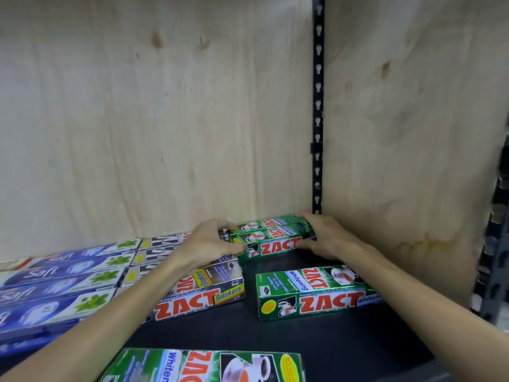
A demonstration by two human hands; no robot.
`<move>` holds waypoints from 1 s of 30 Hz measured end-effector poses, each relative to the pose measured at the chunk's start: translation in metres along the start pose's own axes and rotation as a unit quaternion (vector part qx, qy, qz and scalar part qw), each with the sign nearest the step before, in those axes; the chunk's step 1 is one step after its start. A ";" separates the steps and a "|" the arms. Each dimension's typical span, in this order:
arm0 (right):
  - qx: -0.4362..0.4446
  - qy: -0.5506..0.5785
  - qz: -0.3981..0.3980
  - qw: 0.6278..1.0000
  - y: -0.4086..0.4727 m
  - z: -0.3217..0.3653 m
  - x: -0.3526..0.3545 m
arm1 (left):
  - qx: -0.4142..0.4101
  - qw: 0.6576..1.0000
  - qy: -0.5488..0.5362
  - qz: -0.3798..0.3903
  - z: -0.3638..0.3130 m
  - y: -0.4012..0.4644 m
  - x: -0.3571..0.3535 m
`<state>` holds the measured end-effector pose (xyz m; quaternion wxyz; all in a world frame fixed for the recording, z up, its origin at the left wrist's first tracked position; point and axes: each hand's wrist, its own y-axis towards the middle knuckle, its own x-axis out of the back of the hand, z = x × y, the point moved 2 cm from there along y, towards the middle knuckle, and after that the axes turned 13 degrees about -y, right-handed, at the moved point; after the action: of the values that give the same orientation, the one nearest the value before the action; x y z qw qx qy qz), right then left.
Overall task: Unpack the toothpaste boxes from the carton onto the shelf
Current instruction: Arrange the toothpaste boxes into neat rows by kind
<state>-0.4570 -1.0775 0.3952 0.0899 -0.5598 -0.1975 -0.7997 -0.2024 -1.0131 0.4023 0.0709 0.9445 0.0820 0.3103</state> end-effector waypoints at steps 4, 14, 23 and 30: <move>-0.012 -0.010 -0.001 1.000 0.001 -0.002 0.001 | 0.022 1.000 -0.019 0.010 -0.003 -0.002 0.001; 0.024 0.026 -0.111 0.993 -0.034 0.010 0.038 | -0.098 0.992 0.036 0.072 -0.051 -0.050 0.001; 0.027 -0.095 -0.084 0.992 -0.130 -0.002 0.036 | -0.162 0.962 0.184 0.121 -0.057 -0.102 -0.034; 0.001 -0.080 -0.116 0.990 -0.194 -0.006 0.031 | -0.157 0.953 0.257 0.019 -0.069 -0.111 -0.045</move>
<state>-0.5443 -0.9022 0.3808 -0.0187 -0.5953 -0.2686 -0.7571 -0.2922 -0.9083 0.4112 0.1888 0.8110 0.0297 0.5529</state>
